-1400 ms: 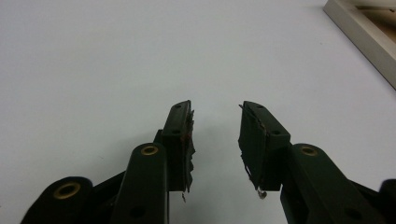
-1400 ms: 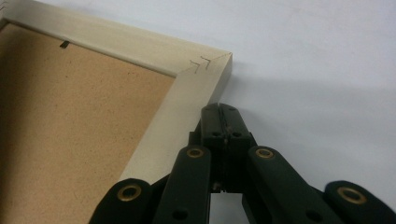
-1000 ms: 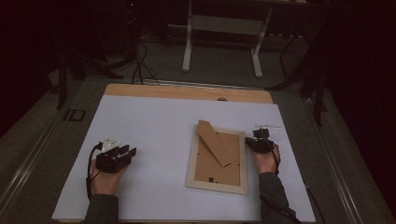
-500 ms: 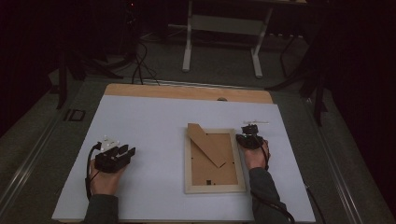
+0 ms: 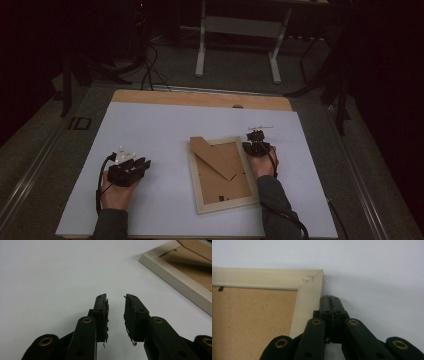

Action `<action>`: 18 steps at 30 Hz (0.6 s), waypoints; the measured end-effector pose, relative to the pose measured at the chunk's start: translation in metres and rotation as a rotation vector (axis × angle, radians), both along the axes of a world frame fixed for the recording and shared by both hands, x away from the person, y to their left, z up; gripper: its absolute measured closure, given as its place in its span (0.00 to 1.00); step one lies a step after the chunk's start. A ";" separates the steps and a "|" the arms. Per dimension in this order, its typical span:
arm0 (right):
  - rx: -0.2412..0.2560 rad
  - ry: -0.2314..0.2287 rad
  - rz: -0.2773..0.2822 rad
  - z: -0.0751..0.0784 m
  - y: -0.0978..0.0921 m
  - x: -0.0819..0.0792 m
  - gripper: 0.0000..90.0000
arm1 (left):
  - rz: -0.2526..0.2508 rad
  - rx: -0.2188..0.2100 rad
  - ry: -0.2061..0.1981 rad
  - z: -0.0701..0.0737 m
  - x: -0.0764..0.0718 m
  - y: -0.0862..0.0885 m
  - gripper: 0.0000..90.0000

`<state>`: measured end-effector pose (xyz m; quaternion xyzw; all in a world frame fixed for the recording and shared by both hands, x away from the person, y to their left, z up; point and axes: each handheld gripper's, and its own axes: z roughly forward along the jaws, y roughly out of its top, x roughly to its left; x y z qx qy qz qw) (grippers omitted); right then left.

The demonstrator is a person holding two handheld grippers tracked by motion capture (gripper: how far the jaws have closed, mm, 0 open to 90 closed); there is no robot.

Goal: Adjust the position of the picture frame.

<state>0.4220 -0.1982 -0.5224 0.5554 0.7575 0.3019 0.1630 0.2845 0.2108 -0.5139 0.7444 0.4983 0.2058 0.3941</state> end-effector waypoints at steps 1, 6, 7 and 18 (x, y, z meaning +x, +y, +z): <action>-0.003 0.000 0.009 0.000 0.001 0.000 1.00 | -0.003 0.002 0.002 0.000 0.000 -0.001 0.82; -0.016 0.007 0.029 0.001 0.011 0.002 1.00 | -0.017 0.007 0.003 -0.001 0.000 -0.004 0.83; -0.013 0.007 0.036 0.001 0.013 0.002 1.00 | -0.020 0.008 0.002 -0.001 0.000 -0.005 0.83; -0.018 0.011 0.103 0.001 0.045 0.002 1.00 | -0.027 0.005 0.005 -0.001 0.001 -0.005 0.84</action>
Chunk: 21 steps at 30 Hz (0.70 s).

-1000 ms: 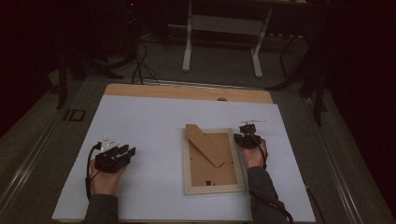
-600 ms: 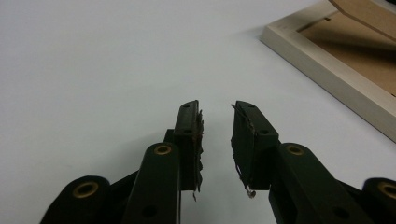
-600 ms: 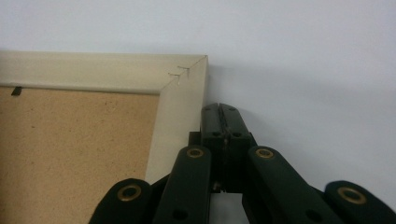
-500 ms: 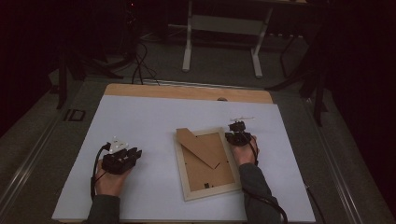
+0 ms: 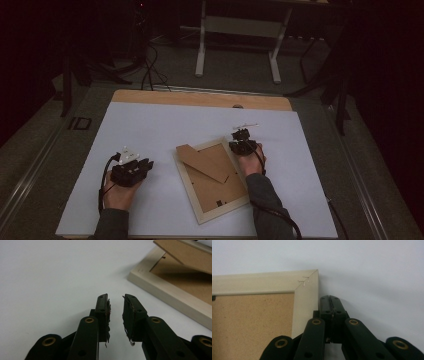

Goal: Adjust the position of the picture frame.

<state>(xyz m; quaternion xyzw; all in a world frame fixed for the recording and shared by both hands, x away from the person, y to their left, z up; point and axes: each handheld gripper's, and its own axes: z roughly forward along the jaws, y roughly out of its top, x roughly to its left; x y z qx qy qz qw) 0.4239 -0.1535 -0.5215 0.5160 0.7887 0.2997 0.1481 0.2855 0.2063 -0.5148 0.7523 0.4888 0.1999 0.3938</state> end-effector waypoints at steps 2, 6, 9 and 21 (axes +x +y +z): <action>-0.001 -0.002 0.013 0.000 0.006 0.000 1.00 | -0.001 0.000 0.000 0.000 0.000 0.000 0.84; 0.000 -0.004 0.043 0.001 0.016 -0.001 1.00 | 0.001 -0.001 0.000 0.000 0.000 0.001 0.84; -0.001 -0.005 0.073 0.001 0.023 -0.002 1.00 | 0.003 -0.003 0.000 0.000 0.000 0.001 0.84; 0.016 -0.041 0.157 0.012 0.018 -0.013 1.00 | 0.009 -0.004 0.000 0.000 0.000 0.003 0.84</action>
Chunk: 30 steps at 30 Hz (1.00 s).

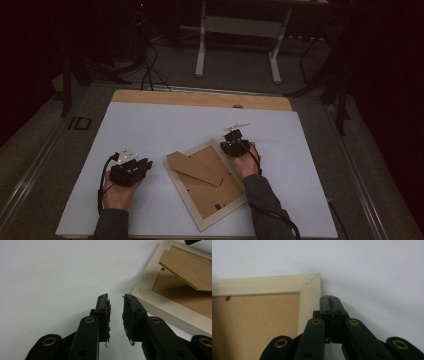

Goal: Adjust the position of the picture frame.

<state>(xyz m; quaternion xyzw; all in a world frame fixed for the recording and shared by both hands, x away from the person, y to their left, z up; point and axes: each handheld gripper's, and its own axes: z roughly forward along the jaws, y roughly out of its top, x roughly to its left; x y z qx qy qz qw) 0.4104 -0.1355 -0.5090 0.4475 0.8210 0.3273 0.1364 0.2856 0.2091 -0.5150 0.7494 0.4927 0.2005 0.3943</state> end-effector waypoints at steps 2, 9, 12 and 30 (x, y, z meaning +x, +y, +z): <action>-0.005 -0.006 0.028 0.002 -0.001 -0.005 0.99 | 0.000 0.003 0.000 0.000 0.000 0.000 0.84; 0.009 -0.006 0.094 0.007 -0.004 -0.021 0.99 | -0.003 0.004 0.006 -0.001 0.001 0.000 0.84; 0.015 -0.001 0.113 0.006 -0.005 -0.028 0.99 | -0.007 0.003 0.006 -0.001 0.002 -0.001 0.84; 0.016 0.006 0.160 -0.001 -0.028 -0.070 0.99 | -0.063 -0.052 0.001 0.000 0.001 -0.006 0.92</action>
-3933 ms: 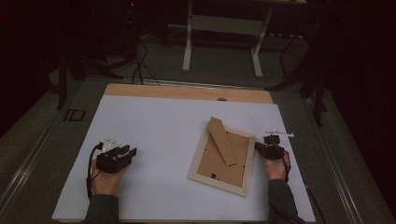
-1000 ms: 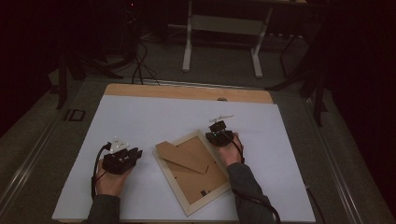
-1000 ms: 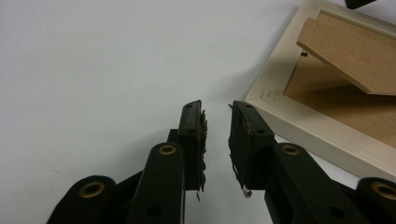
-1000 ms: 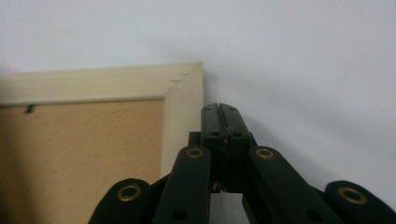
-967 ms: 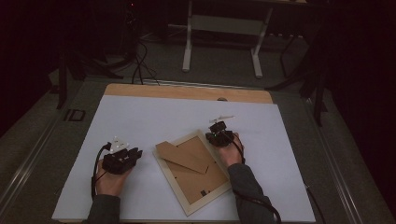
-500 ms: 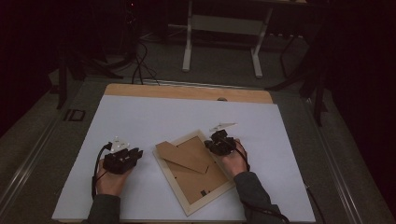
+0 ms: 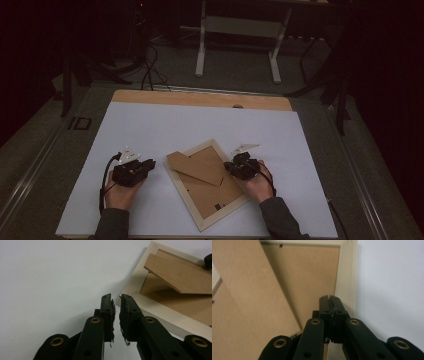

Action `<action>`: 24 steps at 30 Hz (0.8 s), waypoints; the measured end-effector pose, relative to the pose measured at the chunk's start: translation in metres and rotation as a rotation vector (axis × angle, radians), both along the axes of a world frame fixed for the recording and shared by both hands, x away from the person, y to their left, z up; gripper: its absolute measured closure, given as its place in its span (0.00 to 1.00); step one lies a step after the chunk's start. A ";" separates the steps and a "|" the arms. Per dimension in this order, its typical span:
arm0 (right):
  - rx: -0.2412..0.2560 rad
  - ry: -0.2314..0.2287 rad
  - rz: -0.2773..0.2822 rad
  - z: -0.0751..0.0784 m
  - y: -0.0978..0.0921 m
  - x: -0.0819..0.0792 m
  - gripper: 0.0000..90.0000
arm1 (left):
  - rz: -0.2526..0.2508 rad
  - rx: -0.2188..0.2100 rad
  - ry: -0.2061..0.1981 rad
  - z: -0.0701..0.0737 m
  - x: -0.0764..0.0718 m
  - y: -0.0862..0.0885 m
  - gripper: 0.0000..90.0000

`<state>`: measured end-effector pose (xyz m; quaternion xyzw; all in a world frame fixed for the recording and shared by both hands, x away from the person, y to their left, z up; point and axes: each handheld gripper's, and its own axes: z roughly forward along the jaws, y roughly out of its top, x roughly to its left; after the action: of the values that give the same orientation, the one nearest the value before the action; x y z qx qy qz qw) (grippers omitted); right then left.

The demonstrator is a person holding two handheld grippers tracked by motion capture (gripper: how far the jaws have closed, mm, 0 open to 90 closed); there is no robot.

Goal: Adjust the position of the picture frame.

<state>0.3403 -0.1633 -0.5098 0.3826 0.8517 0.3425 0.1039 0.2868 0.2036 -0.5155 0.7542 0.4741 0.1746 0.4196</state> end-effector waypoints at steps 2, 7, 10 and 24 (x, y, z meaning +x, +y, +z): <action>-0.001 0.000 0.008 -0.001 -0.002 -0.004 0.99 | -0.011 0.000 0.001 0.000 0.000 -0.002 0.96; 0.004 -0.002 0.011 -0.003 -0.008 -0.016 0.98 | -0.042 -0.010 0.004 0.000 0.001 -0.006 1.00; 0.009 -0.006 0.010 -0.003 -0.009 -0.021 0.98 | -0.054 -0.012 0.004 0.000 0.001 -0.009 1.00; 0.008 -0.015 -0.004 -0.004 -0.017 -0.033 1.00 | -0.153 -0.003 0.033 -0.008 0.010 -0.039 1.00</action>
<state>0.3074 -0.1801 -0.5143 0.3822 0.8488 0.3487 0.1093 0.2966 0.1651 -0.5237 0.7902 0.4223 0.1289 0.4251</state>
